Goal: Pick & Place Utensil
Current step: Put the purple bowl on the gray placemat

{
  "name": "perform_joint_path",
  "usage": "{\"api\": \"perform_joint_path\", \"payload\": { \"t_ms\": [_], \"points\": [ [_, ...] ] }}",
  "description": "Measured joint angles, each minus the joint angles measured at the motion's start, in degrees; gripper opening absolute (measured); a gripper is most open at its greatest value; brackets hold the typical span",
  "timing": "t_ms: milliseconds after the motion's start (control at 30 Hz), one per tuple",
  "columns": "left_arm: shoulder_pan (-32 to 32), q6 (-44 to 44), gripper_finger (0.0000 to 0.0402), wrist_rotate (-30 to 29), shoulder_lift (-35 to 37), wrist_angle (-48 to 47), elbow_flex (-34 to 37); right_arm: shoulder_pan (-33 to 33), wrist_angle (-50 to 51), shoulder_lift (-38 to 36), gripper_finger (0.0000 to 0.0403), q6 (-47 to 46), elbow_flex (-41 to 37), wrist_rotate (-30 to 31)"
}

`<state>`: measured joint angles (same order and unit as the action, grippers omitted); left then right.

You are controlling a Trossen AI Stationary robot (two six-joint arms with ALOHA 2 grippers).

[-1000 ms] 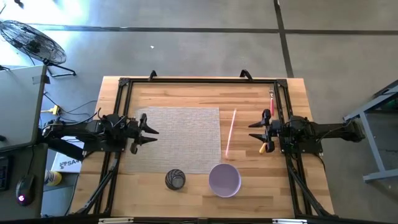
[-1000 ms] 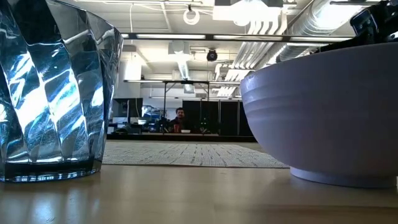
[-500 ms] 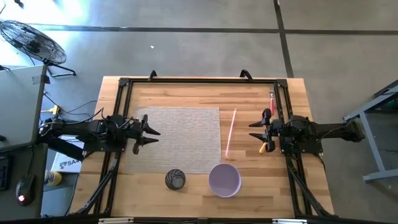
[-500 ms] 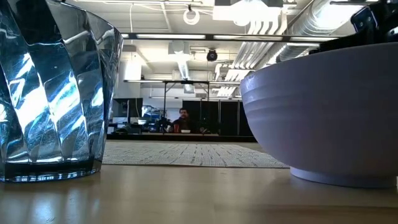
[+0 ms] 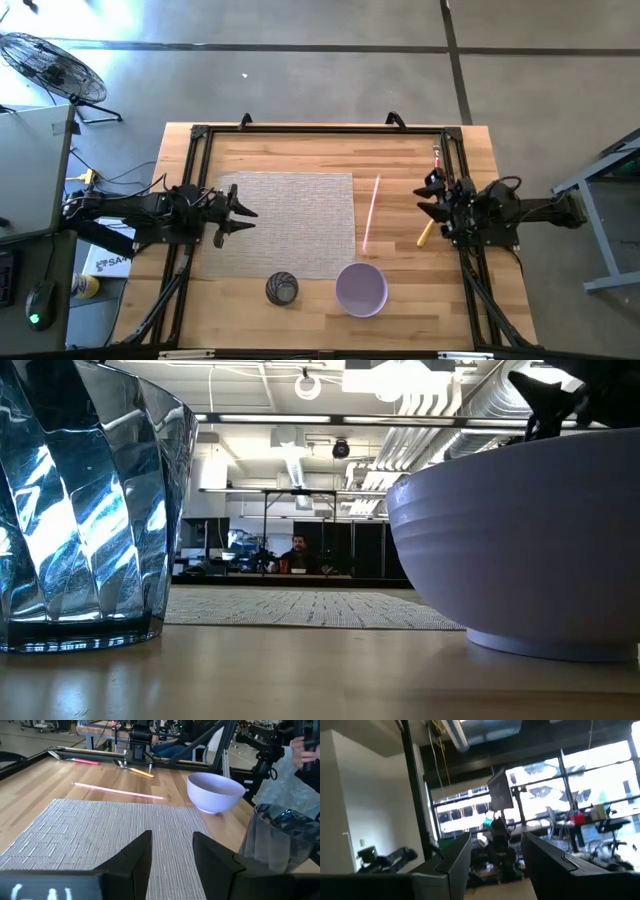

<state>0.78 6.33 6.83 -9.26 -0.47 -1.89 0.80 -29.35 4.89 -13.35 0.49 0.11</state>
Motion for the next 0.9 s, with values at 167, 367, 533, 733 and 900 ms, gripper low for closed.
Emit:
{"api": "perform_joint_path", "payload": {
  "t_ms": [167, 367, 533, 733, 900],
  "points": [
    [0.00, 0.00, 0.0140, 0.00, 0.00, 0.00, 0.00, 0.06, -0.33, 1.48, 0.0168, 1.20, 0.00, 0.22],
    [0.00, 0.00, 0.0140, -0.02, 0.00, -0.02, 0.00, 3.20, -5.93, 11.83, 0.0168, 0.20, 0.02, 4.12],
    [0.00, 0.00, 0.0140, -0.02, 0.00, -0.02, 0.00, 8.19, -10.49, 26.19, 0.0168, 0.29, 3.34, 8.68],
    [0.00, 0.00, 0.0140, -0.02, 0.00, -0.02, 0.00, 14.29, -7.24, 46.60, 0.0168, -1.31, 14.35, 14.79],
    [0.00, 0.00, 0.0140, -0.02, 0.00, -0.02, 0.00, 17.09, 12.82, 60.03, 0.0168, -11.49, 28.30, 17.54]
  ]
}}
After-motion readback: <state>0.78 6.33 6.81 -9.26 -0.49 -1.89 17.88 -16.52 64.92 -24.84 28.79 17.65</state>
